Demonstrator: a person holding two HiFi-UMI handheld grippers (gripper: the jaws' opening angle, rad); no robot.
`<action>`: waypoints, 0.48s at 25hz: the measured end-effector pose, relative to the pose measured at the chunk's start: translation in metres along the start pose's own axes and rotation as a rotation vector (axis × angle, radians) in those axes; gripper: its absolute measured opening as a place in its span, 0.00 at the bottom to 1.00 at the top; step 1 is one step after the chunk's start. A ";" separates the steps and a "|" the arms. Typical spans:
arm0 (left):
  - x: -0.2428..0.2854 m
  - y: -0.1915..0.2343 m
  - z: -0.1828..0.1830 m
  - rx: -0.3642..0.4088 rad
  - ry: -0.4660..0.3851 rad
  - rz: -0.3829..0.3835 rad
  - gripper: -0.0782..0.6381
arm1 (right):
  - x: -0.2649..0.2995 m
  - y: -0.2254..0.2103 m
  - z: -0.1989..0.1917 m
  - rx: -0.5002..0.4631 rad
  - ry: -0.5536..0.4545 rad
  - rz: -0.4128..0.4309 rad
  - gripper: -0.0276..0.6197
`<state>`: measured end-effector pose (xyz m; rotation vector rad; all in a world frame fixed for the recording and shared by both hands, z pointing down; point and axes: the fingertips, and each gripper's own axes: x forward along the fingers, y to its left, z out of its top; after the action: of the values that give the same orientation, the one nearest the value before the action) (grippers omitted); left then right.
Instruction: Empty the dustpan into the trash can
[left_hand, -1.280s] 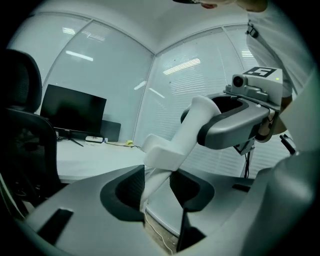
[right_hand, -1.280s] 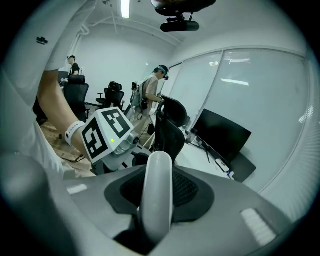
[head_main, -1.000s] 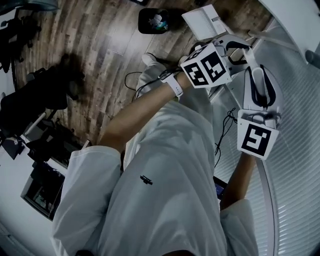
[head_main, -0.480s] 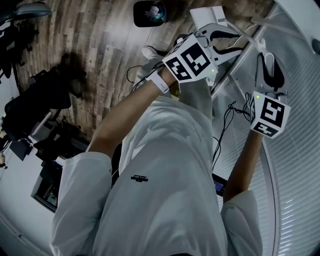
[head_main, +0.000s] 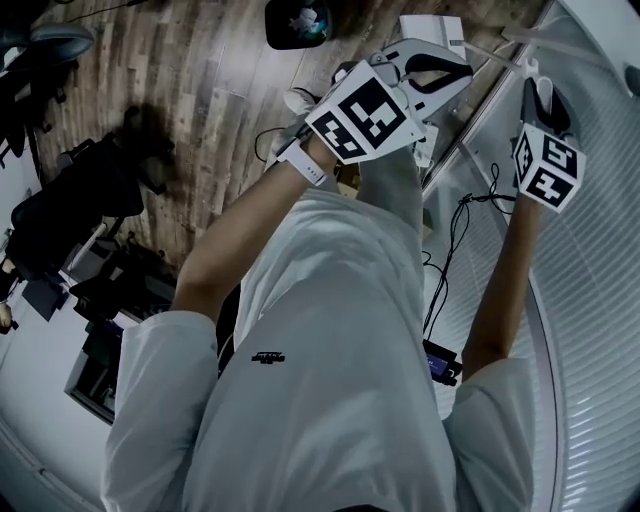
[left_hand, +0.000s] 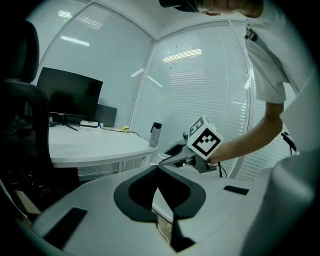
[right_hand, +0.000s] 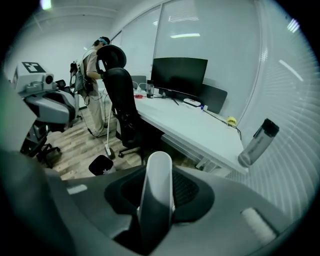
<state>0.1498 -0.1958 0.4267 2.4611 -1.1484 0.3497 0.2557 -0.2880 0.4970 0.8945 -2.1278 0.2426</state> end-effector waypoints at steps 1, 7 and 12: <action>-0.001 -0.001 0.000 0.001 0.002 0.001 0.12 | 0.006 -0.006 -0.007 0.020 0.007 -0.008 0.24; -0.018 -0.003 -0.002 0.013 0.021 0.015 0.12 | 0.033 -0.030 -0.033 0.096 0.045 -0.042 0.24; -0.030 0.000 -0.004 -0.010 0.015 0.043 0.12 | 0.041 -0.045 -0.050 0.128 0.077 -0.072 0.24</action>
<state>0.1313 -0.1736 0.4192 2.4243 -1.1957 0.3736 0.2981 -0.3198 0.5547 1.0175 -2.0225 0.3735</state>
